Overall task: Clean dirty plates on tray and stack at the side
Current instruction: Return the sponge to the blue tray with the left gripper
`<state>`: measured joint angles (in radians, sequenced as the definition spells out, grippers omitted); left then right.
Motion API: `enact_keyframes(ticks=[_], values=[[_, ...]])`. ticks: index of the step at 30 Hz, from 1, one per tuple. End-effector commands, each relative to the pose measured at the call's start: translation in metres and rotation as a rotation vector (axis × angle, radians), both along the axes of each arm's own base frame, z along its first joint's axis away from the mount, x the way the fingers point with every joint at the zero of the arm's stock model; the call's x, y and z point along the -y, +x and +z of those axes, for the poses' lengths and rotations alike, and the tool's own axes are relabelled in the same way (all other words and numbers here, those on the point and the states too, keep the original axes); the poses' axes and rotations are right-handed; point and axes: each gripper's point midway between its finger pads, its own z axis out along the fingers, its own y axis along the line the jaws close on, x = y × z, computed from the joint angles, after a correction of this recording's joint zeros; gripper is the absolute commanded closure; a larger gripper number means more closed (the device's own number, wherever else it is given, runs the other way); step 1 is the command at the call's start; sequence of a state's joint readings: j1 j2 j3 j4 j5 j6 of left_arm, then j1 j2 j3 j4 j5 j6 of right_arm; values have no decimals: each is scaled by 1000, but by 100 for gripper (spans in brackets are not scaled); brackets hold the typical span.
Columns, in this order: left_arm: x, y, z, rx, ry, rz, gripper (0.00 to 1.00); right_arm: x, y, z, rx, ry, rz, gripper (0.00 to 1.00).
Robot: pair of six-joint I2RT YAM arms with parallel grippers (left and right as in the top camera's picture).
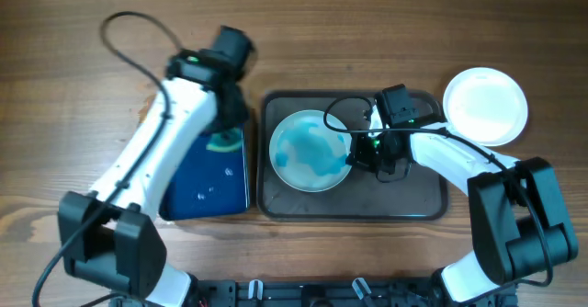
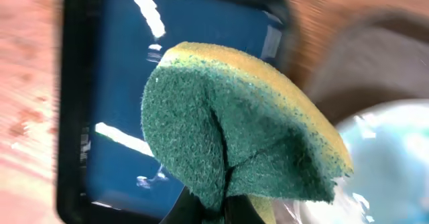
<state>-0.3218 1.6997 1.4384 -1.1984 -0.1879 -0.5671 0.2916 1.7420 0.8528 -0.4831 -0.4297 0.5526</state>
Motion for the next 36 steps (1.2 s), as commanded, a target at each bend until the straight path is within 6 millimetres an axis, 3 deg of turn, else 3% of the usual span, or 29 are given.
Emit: enact_keyframes(ticks=[1, 5, 6, 8, 13, 14, 15, 16, 18, 19, 21, 25, 30, 33, 36], values=[[-44, 0, -10, -8, 15, 146, 96, 38, -22, -40, -75, -197, -23, 96], [-59, 1, -48, -5, -20, 140, 96, 37, -19, -40, -67, -195, -23, 96], [-60, -7, -66, -20, -17, 141, 96, 37, -20, -40, -67, -195, -23, 96], [-60, -17, -84, -41, -25, 140, 96, 37, -20, -40, -68, -195, -23, 96], [-62, -41, -110, -93, -20, 152, 92, 37, -20, -40, -69, -196, -23, 96], [-62, -41, -110, -94, -19, 152, 85, 38, -20, -40, -70, -196, -23, 95], [-62, -41, -110, -93, -19, 152, 67, 37, -21, -40, -71, -196, -22, 96], [-62, -41, -109, -92, -19, 151, 40, 37, -21, -40, -71, -196, -22, 95], [-62, -40, -109, -90, -19, 151, 8, 38, -20, -40, -70, -196, -23, 96], [-62, -39, -108, -88, -19, 151, 0, 38, -20, -40, -70, -196, -22, 96], [-62, -37, -105, -82, -20, 150, 0, 38, -21, -40, -68, -196, -15, 96], [-60, -19, -72, -24, -28, 150, 0, 38, -21, -40, -64, -198, -1, 96], [-61, 4, 14, 146, -42, 152, 0, 37, -13, -32, -25, -201, 38, 96], [-61, 4, 54, 220, -57, 151, 0, 45, 1, -10, 30, -261, 43, 96], [-61, 1, 66, 250, -63, 151, 0, 51, 18, 23, 123, -304, 60, 95]])
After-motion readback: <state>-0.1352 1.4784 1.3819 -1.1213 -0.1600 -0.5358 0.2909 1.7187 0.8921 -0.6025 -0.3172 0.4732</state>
